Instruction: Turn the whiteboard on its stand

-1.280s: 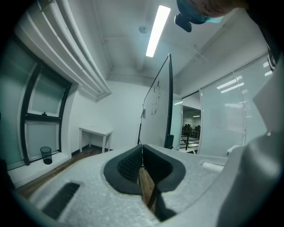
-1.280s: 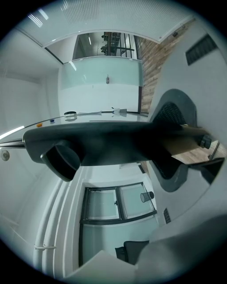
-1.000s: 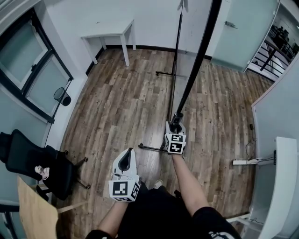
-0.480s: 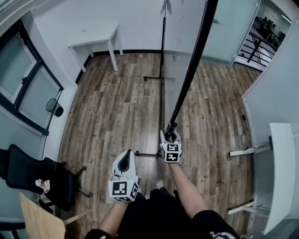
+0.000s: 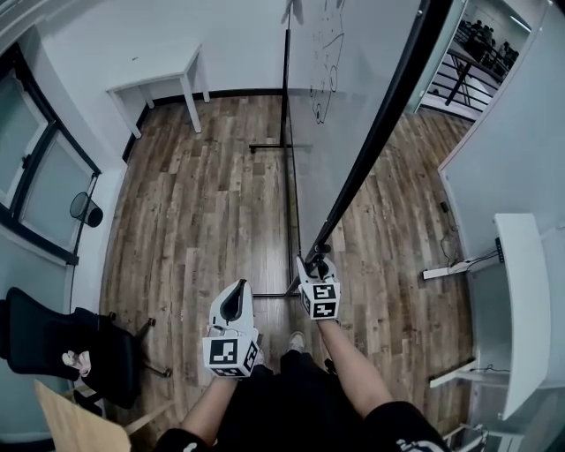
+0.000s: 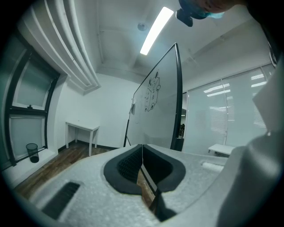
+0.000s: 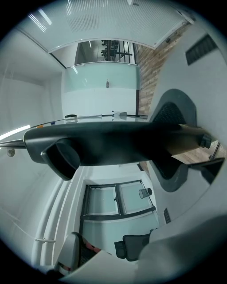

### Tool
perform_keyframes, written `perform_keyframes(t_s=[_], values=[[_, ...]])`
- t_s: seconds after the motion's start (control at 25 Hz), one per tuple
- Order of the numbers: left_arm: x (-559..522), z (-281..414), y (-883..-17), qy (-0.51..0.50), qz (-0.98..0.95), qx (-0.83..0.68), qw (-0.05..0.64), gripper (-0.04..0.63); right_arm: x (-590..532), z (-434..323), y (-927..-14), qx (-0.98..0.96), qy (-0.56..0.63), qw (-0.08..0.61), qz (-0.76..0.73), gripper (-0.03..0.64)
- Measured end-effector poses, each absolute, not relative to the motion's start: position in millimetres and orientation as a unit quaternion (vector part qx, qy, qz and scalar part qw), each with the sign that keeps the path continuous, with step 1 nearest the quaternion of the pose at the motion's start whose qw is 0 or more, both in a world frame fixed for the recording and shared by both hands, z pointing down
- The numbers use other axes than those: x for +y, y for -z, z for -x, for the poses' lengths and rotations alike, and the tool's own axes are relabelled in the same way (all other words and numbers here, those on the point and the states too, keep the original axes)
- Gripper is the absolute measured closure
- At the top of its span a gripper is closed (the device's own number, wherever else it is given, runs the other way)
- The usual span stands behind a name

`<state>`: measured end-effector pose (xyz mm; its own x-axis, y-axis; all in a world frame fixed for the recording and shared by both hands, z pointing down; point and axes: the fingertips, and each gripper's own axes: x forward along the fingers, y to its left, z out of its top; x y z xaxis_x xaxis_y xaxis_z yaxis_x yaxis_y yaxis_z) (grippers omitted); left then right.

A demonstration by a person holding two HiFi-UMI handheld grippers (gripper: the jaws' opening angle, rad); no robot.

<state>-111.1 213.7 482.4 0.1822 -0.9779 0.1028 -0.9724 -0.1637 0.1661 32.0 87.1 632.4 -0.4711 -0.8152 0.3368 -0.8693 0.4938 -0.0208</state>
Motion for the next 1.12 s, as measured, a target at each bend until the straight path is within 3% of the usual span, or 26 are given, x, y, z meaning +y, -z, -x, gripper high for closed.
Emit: perform_keyframes(t_s=[1.12], values=[[239.2, 96.4, -502.4, -0.003, -0.800, -0.590, 0.111, 0.577, 173.6, -38.6, -629.5, -0.846, -0.113, 0.140, -0.501, 0.443]])
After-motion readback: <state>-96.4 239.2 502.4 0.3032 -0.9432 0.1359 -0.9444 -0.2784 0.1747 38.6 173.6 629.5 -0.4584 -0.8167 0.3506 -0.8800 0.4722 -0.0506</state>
